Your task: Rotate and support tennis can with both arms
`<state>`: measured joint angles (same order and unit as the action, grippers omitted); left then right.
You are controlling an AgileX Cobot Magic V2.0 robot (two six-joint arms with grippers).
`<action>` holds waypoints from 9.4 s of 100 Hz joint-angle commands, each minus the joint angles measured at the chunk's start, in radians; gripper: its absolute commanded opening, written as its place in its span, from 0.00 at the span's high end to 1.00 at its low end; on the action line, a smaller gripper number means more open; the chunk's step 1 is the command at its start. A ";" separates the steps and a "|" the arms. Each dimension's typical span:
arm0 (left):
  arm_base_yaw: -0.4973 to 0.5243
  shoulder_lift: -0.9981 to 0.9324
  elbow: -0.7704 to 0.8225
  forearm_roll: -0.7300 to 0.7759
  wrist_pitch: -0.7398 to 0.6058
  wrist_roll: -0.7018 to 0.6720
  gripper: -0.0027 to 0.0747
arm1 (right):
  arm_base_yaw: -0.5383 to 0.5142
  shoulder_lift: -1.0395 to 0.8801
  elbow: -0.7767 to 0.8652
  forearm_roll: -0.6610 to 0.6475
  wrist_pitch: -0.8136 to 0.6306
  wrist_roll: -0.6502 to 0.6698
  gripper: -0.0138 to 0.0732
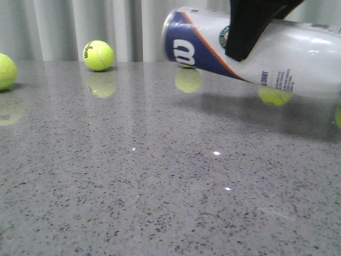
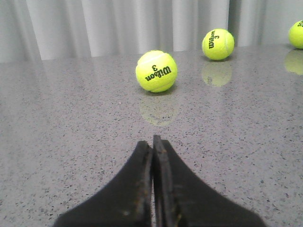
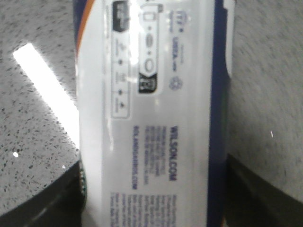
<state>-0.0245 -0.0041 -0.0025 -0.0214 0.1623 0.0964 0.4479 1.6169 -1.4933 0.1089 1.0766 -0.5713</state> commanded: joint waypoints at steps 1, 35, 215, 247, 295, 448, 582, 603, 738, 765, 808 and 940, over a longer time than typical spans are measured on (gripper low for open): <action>0.004 -0.040 0.046 -0.002 -0.073 -0.008 0.99 | 0.042 -0.016 -0.044 0.009 -0.026 -0.185 0.46; 0.004 -0.040 0.046 -0.002 -0.073 -0.008 0.99 | 0.160 0.049 -0.044 0.035 0.004 -0.367 0.46; 0.004 -0.040 0.046 -0.002 -0.073 -0.008 0.99 | 0.171 -0.168 -0.001 -0.208 -0.131 0.783 0.91; 0.004 -0.040 0.046 -0.002 -0.073 -0.008 0.99 | 0.171 -0.362 0.293 -0.309 -0.254 1.036 0.91; 0.004 -0.040 0.046 -0.002 -0.073 -0.008 0.99 | 0.171 -0.765 0.636 -0.490 -0.378 1.214 0.91; 0.005 0.656 -0.584 -0.256 0.467 0.026 0.31 | 0.171 -1.274 0.916 -0.519 -0.382 1.220 0.92; -0.252 1.574 -0.993 -1.455 0.842 0.737 0.28 | 0.171 -1.274 0.916 -0.519 -0.382 1.220 0.92; -0.303 1.644 -1.048 -1.470 0.904 0.739 0.54 | 0.171 -1.274 0.916 -0.519 -0.382 1.220 0.92; -0.447 1.406 -1.616 -0.273 1.006 0.205 0.99 | 0.171 -1.274 0.916 -0.519 -0.385 1.220 0.92; -0.525 1.416 -1.616 -0.224 1.025 0.198 0.99 | 0.171 -1.274 0.916 -0.519 -0.385 1.220 0.92; -0.523 1.416 -1.616 -0.230 1.011 0.199 0.54 | 0.171 -1.274 0.916 -0.519 -0.385 1.220 0.92; -0.525 0.998 -1.102 -0.324 0.157 0.247 0.99 | 0.171 -1.274 0.916 -0.519 -0.385 1.220 0.92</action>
<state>-0.5420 1.0866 -1.1754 -0.3222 0.4750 0.3428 0.6252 0.3350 -0.5524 -0.3766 0.7583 0.6502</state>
